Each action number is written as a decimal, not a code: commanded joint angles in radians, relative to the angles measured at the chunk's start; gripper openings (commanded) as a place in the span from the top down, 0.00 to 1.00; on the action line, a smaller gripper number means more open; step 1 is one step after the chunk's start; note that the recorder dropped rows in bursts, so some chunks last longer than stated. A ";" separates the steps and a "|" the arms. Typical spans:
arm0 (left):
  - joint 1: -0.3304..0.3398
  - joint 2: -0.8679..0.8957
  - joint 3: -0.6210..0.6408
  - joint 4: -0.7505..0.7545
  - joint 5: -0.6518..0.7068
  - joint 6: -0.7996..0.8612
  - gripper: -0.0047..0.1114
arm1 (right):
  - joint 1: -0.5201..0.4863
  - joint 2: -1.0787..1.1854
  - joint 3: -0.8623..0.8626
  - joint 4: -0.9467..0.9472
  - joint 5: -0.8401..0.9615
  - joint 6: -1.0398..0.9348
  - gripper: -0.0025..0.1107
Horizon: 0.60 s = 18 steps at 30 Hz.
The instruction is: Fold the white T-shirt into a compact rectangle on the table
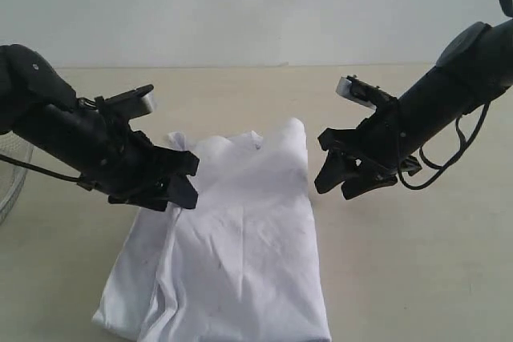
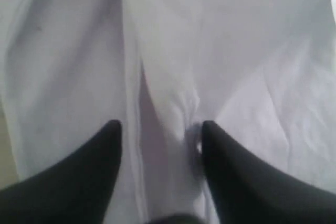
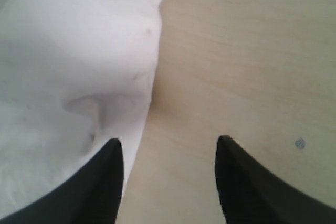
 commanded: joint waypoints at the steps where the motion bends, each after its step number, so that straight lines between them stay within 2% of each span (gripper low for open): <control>1: 0.000 0.000 0.003 0.004 -0.019 -0.074 0.42 | -0.004 0.000 -0.004 -0.007 0.006 -0.003 0.56; 9: 0.000 0.084 0.003 -0.008 -0.006 -0.081 0.45 | -0.004 0.000 -0.004 -0.007 0.002 -0.003 0.56; 18: 0.000 0.153 0.003 -0.193 0.005 0.055 0.45 | -0.004 0.000 -0.004 -0.007 -0.002 -0.003 0.56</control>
